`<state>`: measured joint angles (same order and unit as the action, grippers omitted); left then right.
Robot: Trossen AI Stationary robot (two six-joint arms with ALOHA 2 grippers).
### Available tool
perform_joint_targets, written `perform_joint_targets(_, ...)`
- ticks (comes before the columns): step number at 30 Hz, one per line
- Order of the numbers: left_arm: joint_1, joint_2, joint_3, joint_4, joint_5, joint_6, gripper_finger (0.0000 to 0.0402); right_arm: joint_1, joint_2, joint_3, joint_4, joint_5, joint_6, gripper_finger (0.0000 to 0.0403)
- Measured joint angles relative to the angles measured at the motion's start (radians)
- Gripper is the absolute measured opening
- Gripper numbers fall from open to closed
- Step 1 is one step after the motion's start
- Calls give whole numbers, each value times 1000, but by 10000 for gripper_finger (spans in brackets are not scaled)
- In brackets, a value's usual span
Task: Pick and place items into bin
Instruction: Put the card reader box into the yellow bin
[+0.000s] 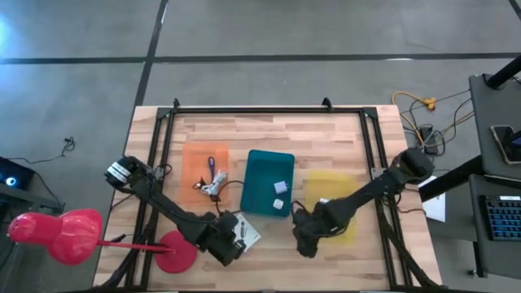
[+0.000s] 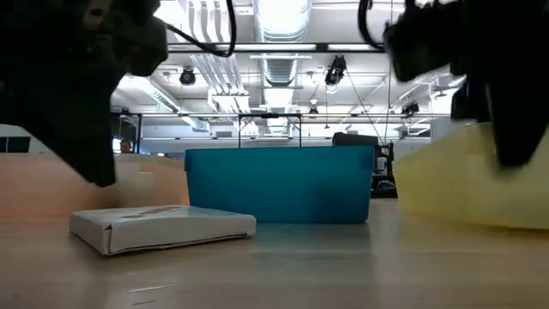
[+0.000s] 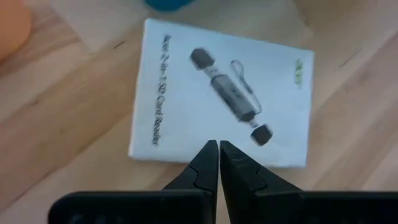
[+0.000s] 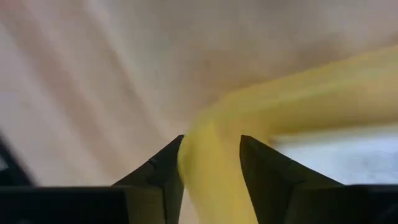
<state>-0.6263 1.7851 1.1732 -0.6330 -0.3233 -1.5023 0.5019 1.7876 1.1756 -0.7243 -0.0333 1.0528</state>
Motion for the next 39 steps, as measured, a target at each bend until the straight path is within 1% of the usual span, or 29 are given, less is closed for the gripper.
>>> perform_joint_targets(2,4,0,5,4,-6,19,0,3,-25,36,-143,77,-15,130)
perform_joint_targets(4,5,0,5,2,-8,23,0,9,-60,40,-264,151,-15,129)
perform_joint_targets(6,5,0,1,3,-8,24,0,10,-98,10,-345,187,-9,129)
perform_joint_targets(8,5,0,0,4,-12,24,0,11,-140,-49,-376,187,12,130)
perform_joint_targets(12,5,0,1,5,-15,56,0,2,-215,-158,-370,131,92,129)
perform_joint_targets(15,5,-1,0,1,-4,88,0,53,-273,-160,-302,141,156,133)
perform_joint_targets(16,5,-3,0,-4,0,98,0,78,-290,-144,-258,154,149,135)
perform_joint_targets(19,6,-18,-2,-37,1,103,0,137,-311,-95,-46,194,23,141)
perform_joint_targets(20,7,-23,-4,-49,-1,98,0,138,-306,-90,10,188,-10,141)
perform_joint_targets(23,18,-36,-45,-61,-13,49,0,126,-256,-87,209,82,-110,128)
perform_joint_targets(26,25,-37,-128,58,-5,-9,0,120,-195,-87,315,70,-114,98)
perform_joint_targets(29,23,-44,-210,280,-18,-42,0,121,-121,-54,310,129,-90,58)
perform_joint_targets(30,22,-48,-233,323,-31,-59,0,120,-100,-39,312,155,-80,44)
perform_joint_targets(32,22,-57,-254,333,-67,-101,0,118,-60,-4,312,200,-63,20)
perform_joint_targets(33,20,-61,-258,326,-97,-116,0,117,-40,14,317,215,-57,15)
perform_joint_targets(35,18,-69,-262,315,-116,-114,0,114,8,49,313,220,-36,12)
perform_joint_targets(37,18,-66,-257,343,-103,-98,0,114,60,76,306,223,-16,13)
perform_joint_targets(39,17,-44,-256,435,-68,-73,0,113,108,104,301,230,0,13)
